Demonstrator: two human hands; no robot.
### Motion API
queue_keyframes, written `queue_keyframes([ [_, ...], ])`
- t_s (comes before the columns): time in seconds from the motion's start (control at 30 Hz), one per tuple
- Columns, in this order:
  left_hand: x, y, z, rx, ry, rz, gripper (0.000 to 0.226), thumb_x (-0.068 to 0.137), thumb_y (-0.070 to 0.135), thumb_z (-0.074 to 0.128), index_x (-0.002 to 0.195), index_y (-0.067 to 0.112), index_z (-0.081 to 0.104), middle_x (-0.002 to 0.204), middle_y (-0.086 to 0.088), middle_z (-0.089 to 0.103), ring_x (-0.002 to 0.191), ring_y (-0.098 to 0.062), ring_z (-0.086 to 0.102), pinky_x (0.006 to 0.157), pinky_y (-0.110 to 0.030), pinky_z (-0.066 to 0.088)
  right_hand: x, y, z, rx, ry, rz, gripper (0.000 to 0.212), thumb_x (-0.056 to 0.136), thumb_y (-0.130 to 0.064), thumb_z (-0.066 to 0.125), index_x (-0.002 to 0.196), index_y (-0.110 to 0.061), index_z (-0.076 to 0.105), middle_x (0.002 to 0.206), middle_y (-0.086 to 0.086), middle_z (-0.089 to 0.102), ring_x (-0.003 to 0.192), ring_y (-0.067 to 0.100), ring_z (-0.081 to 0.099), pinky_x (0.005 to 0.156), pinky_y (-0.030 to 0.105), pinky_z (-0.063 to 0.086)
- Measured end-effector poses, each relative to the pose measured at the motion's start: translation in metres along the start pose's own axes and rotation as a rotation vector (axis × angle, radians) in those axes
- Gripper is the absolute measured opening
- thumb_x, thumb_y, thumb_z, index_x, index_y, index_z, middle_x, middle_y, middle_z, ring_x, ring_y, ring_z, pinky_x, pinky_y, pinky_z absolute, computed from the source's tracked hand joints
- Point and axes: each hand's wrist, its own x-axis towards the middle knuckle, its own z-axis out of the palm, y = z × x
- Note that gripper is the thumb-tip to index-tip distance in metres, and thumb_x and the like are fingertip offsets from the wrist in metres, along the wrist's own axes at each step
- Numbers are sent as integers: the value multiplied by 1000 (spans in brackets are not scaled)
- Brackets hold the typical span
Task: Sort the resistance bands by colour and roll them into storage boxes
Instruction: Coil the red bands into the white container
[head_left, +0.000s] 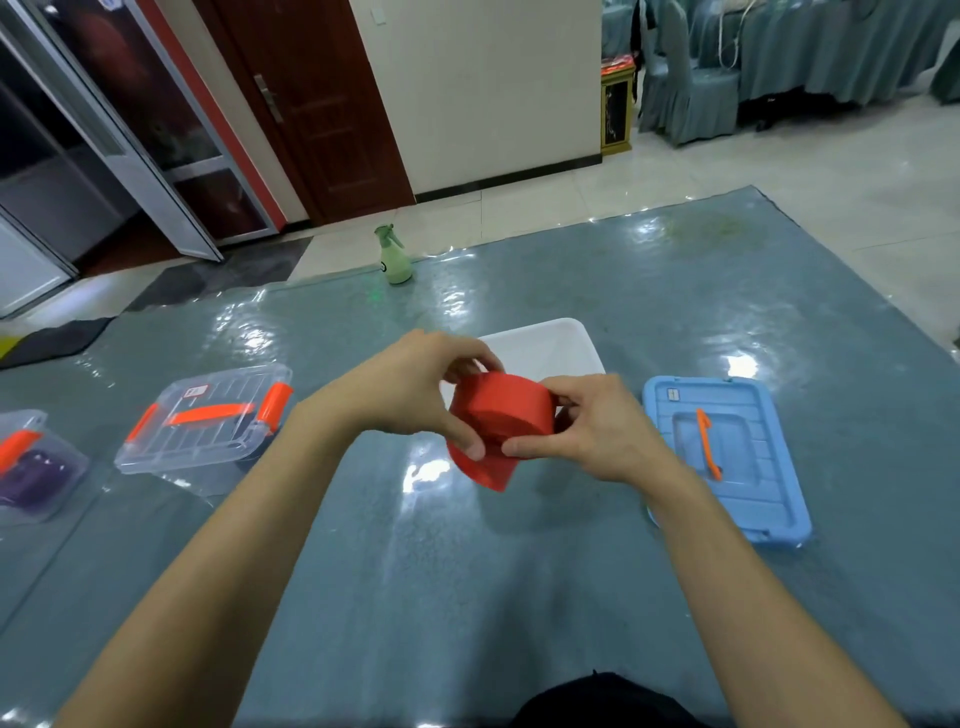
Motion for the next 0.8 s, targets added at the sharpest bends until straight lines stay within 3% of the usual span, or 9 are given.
queue_keyframes([
  [0.13, -3, -19, 24, -489, 83, 85, 71, 60, 28, 109, 123, 28, 78, 112, 4, 84, 110, -14, 80, 99, -26, 59, 0, -1, -17, 300, 24, -6, 47, 62, -41, 106, 99, -22, 83, 86, 8, 81, 74, 32, 77, 75, 50, 67],
  [0.2, -1, -17, 33, -611, 159, 118, 64, 60, 31, 107, 119, 30, 81, 108, 1, 85, 105, -18, 81, 93, -25, 60, 1, -1, -19, 374, 35, -24, 51, 63, -39, 105, 106, -22, 83, 92, 10, 82, 79, 39, 79, 78, 47, 67],
  [0.27, 1, -15, 33, -618, 214, 122, 57, 61, 37, 107, 112, 26, 83, 101, 0, 85, 98, -18, 83, 86, -24, 61, 2, 2, -18, 387, 15, -16, 52, 65, -38, 104, 110, -27, 81, 95, 4, 83, 82, 29, 81, 77, 33, 64],
  [0.33, 2, -14, 26, -495, 219, 99, 52, 60, 41, 107, 103, 25, 83, 92, 4, 85, 89, -14, 82, 80, -29, 63, 2, 6, -19, 298, -53, 21, 61, 62, -44, 102, 117, -33, 77, 102, -6, 83, 90, 17, 81, 79, 26, 61],
  [0.4, 4, -10, 19, -239, 205, 80, 42, 58, 46, 104, 87, 28, 79, 77, 10, 79, 72, -9, 75, 71, -35, 61, 2, 8, -19, 81, -80, 60, 84, 53, -60, 102, 129, -43, 69, 112, -19, 79, 90, 8, 78, 82, 31, 62],
  [0.5, 12, 2, 15, 273, 162, 61, 50, 56, 60, 96, 64, 33, 56, 56, 9, 56, 55, -9, 52, 55, -31, 40, 3, 7, -11, -221, -9, 43, 104, 45, -86, 91, 139, -57, 56, 116, -32, 69, 79, -9, 68, 77, 25, 56],
  [0.6, 20, 17, 17, 551, 88, 59, 49, 56, 65, 89, 68, 31, 56, 57, 9, 51, 57, -6, 46, 52, -29, 28, 4, 5, 8, -291, -6, -18, 61, 60, -78, 89, 106, -44, 68, 86, -24, 69, 72, -3, 64, 63, 24, 48],
  [0.67, 24, 20, 17, 645, 41, 59, 46, 57, 65, 85, 73, 30, 60, 59, 9, 51, 58, -5, 44, 51, -28, 26, 5, 6, 14, -227, -18, 18, 45, 66, -66, 91, 86, -36, 64, 74, -16, 68, 59, 6, 64, 53, 28, 51],
  [0.8, 28, 25, 15, 737, 29, 99, 48, 56, 65, 85, 70, 31, 54, 56, 9, 46, 53, -4, 41, 49, -27, 23, 7, 3, 13, -237, -81, 38, 55, 63, -70, 90, 105, -46, 63, 83, -21, 71, 61, -3, 68, 54, 19, 51],
])
